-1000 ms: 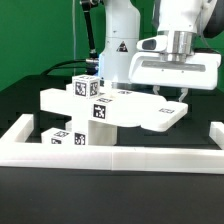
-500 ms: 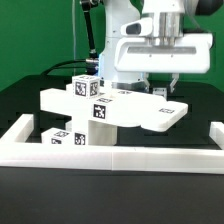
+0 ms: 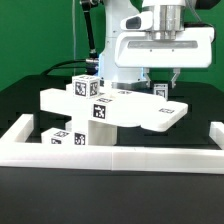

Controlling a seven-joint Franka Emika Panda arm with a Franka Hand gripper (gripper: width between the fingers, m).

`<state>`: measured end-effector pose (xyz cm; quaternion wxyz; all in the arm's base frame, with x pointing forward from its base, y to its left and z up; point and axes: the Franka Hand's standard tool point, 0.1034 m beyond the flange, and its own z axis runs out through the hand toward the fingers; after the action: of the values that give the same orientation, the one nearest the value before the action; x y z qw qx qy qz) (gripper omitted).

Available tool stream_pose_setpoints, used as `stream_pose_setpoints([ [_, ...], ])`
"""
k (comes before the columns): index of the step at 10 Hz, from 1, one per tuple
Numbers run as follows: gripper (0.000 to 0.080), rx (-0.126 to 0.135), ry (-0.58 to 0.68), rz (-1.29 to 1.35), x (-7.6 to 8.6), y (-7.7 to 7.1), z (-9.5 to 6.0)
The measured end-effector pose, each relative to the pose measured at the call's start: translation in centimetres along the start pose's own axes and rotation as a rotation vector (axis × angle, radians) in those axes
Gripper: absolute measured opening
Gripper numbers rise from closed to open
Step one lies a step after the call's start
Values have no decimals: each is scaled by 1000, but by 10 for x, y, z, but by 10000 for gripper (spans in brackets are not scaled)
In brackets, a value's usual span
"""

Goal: Assemble chair

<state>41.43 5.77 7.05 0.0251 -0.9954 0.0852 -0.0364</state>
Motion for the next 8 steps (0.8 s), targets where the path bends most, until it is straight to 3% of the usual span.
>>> stream_pose_setpoints([
  [1, 288, -9, 6, -86, 7, 8, -4],
  [5, 288, 20, 43, -146, 70, 33, -50],
  [8, 288, 16, 34, -150, 63, 33, -45],
])
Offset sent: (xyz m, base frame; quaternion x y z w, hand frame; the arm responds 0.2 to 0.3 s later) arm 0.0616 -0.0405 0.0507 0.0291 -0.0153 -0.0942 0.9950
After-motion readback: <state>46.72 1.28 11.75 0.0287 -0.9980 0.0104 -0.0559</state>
